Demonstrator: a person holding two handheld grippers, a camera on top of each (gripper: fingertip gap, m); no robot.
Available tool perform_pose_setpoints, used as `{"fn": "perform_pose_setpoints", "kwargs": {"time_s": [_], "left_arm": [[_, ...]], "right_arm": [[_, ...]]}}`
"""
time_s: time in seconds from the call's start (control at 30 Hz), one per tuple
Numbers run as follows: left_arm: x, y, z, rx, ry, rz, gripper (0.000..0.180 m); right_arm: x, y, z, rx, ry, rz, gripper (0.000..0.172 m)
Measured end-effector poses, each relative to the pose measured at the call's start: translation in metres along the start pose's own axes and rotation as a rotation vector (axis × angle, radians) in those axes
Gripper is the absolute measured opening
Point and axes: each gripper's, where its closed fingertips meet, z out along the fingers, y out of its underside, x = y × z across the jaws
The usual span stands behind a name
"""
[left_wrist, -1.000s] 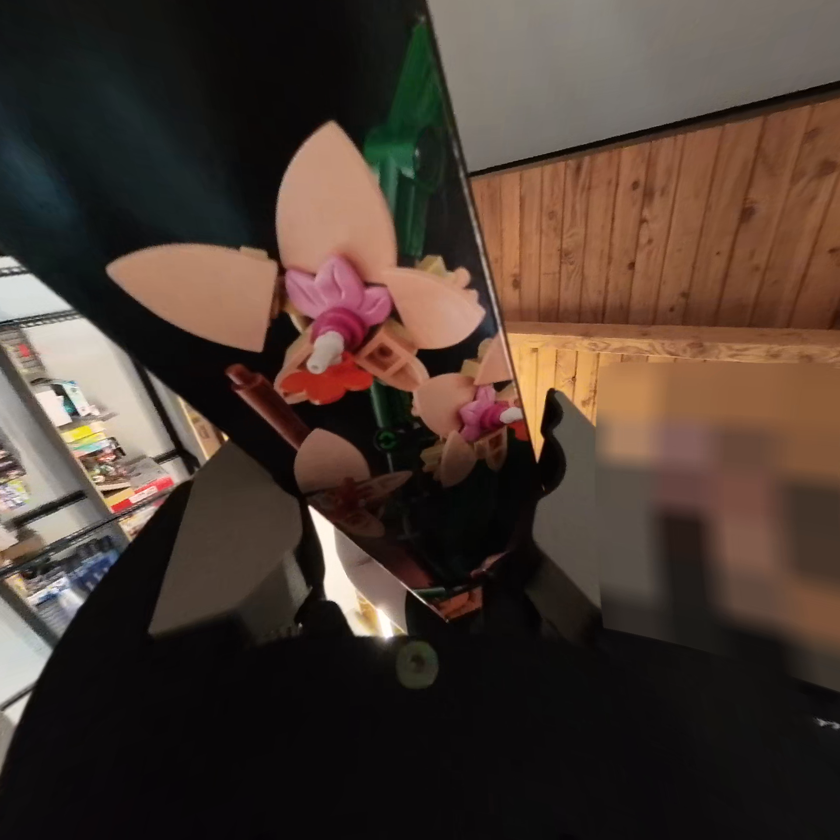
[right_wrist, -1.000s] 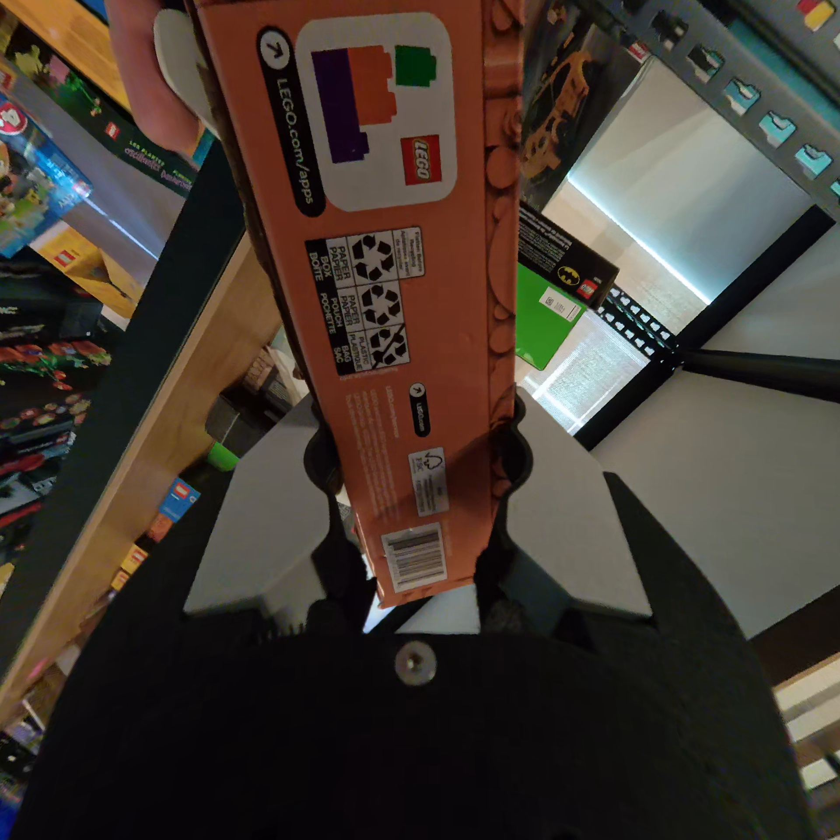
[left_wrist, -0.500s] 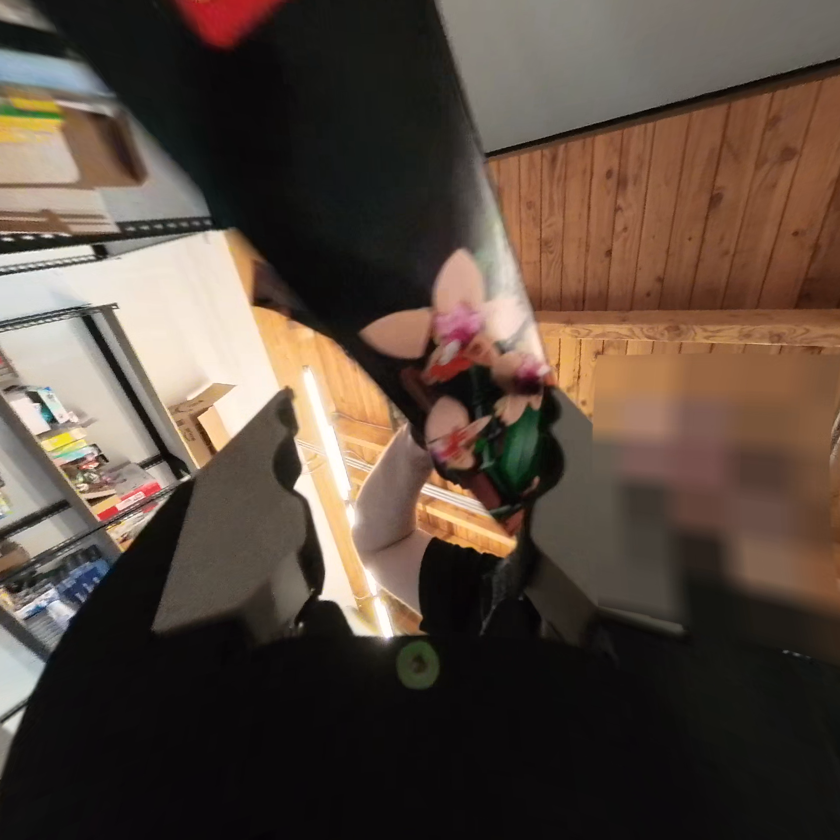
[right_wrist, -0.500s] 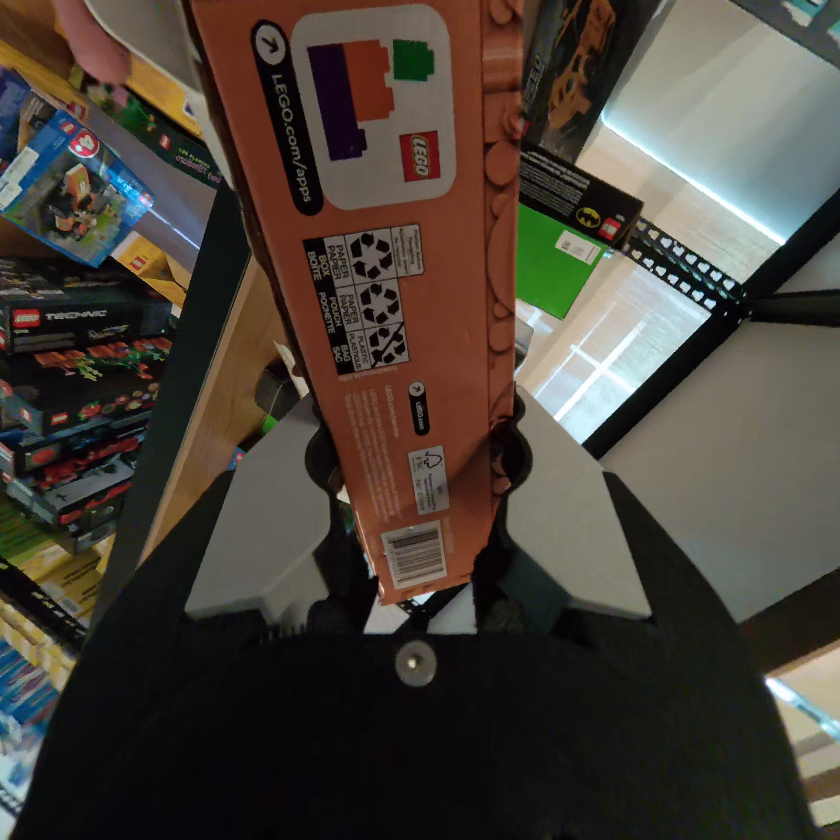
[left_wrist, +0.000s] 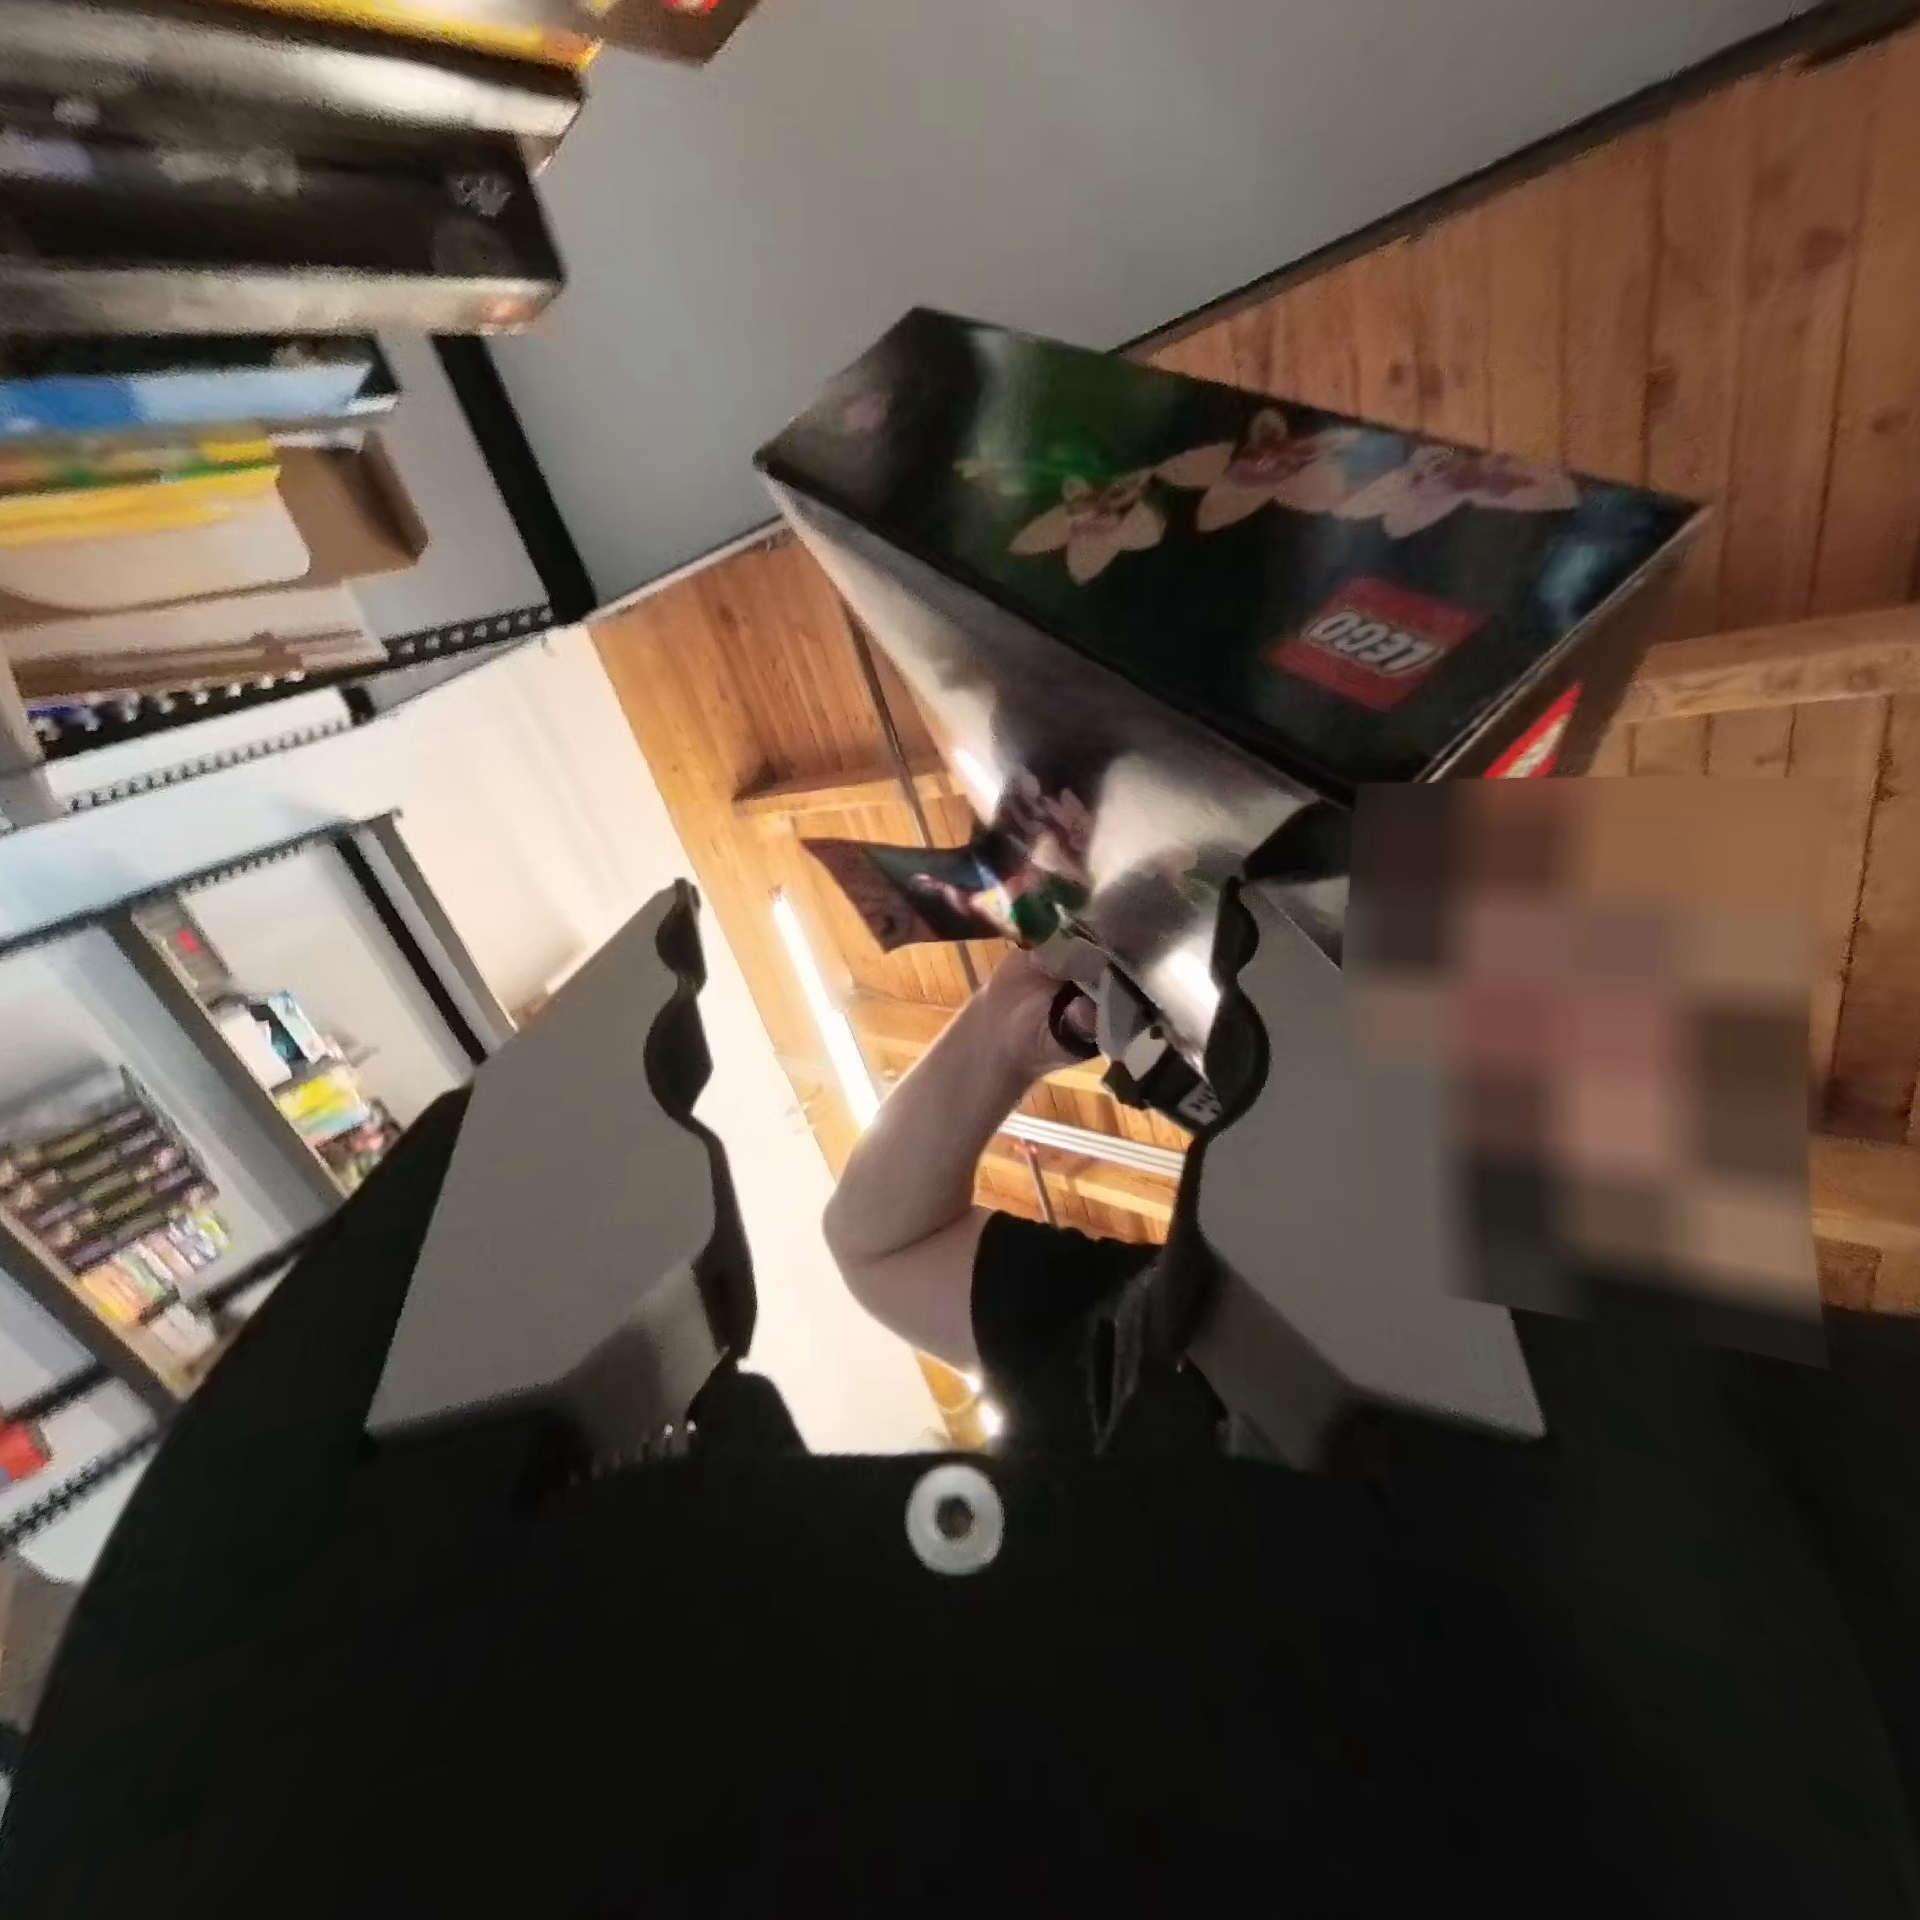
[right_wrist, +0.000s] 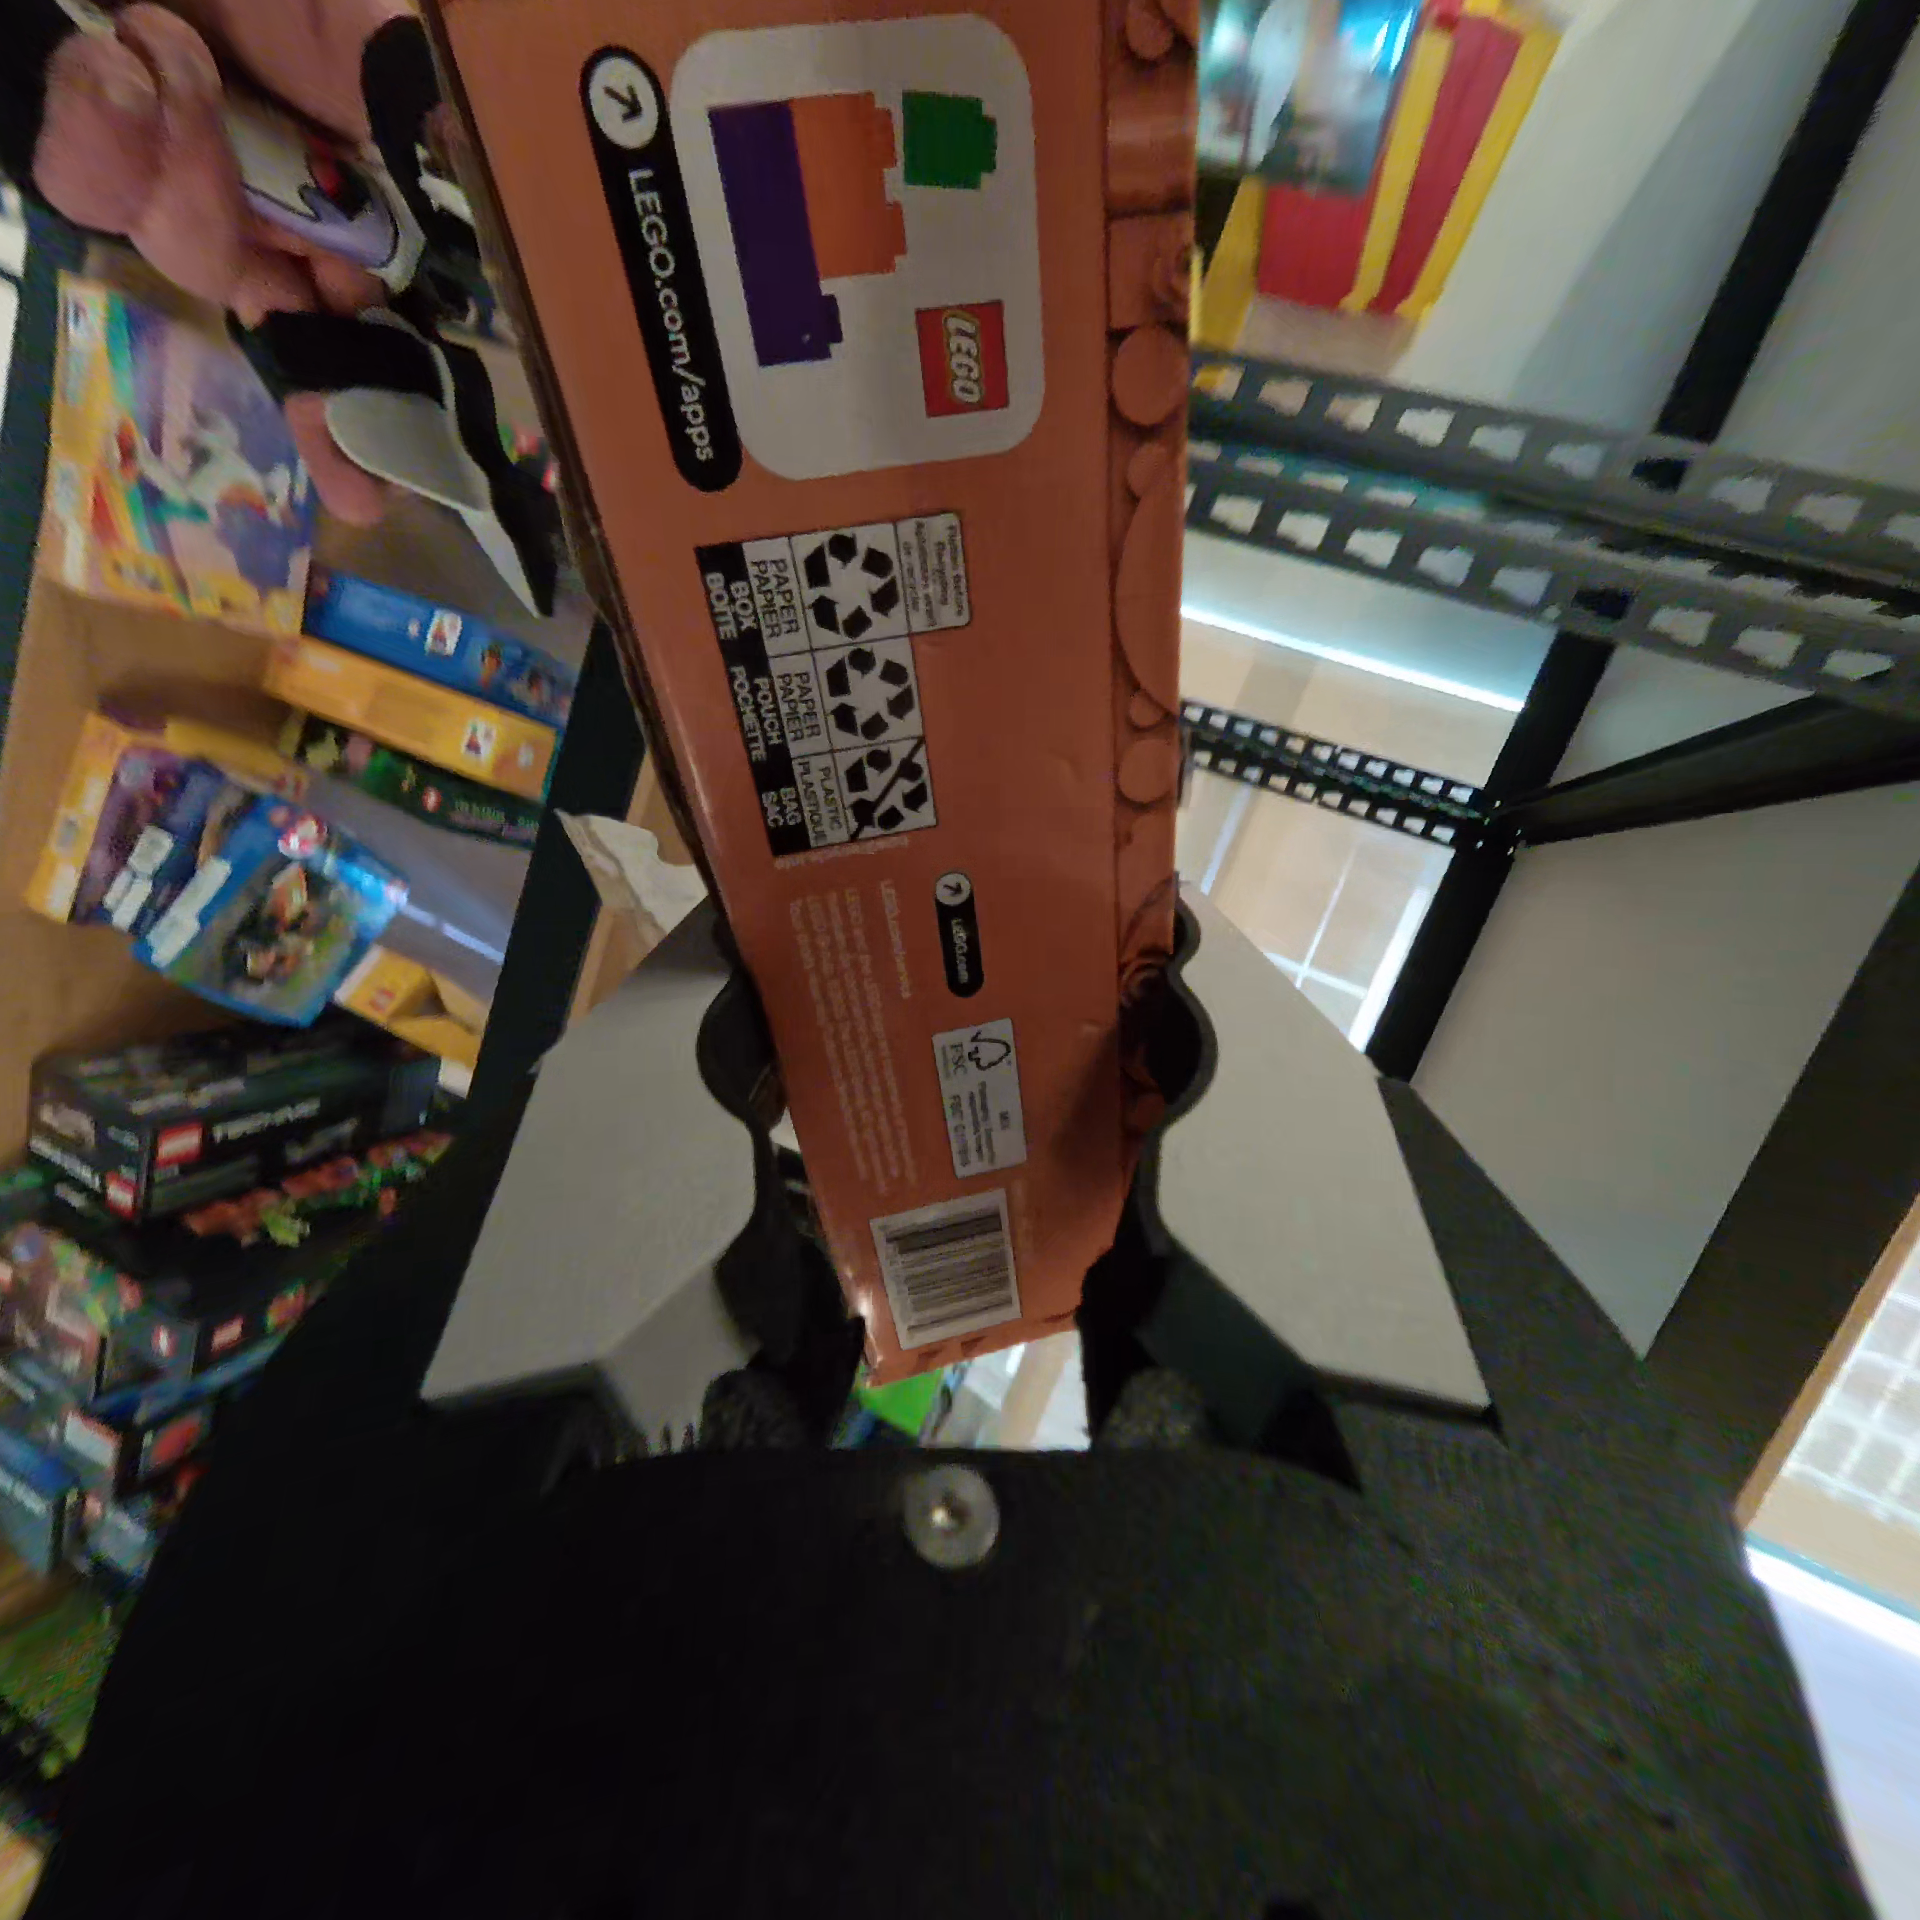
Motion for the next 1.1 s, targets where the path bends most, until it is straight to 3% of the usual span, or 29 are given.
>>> {"fn": "perform_pose_setpoints", "kwargs": {"time_s": [0.03,0.27,0.47,0.57,0.7,0.83,0.97,1.1], "left_arm": [[0.014,-0.002,-0.008,0.02,0.013,0.025,0.096],[0.087,-0.024,-0.091,0.154,-0.071,0.22,0.096],[0.143,-0.05,-0.191,0.276,-0.146,0.311,0.098],[0.179,-0.065,-0.257,0.377,-0.208,0.36,0.098],[0.226,-0.08,-0.362,0.482,-0.352,0.42,0.096],[0.294,-0.088,-0.457,0.569,-0.427,0.427,0.091],[0.358,-0.087,-0.519,0.559,-0.508,0.459,0.09],[0.414,-0.09,-0.561,0.598,-0.537,0.491,0.089]], "right_arm": [[0.003,-0.007,-0.001,0.03,0.007,0.017,0.074],[0.017,-0.078,0.004,0.221,0.006,0.03,0.073],[0.015,-0.161,0.038,0.337,-0.064,-0.002,0.073],[0.002,-0.206,0.069,0.356,-0.141,0.009,0.074],[-0.025,-0.272,0.122,0.347,-0.266,0.111,0.073],[-0.064,-0.339,0.197,0.294,-0.36,0.218,0.073],[-0.106,-0.39,0.281,0.216,-0.422,0.28,0.074],[-0.143,-0.416,0.368,0.136,-0.477,0.397,0.073]]}}
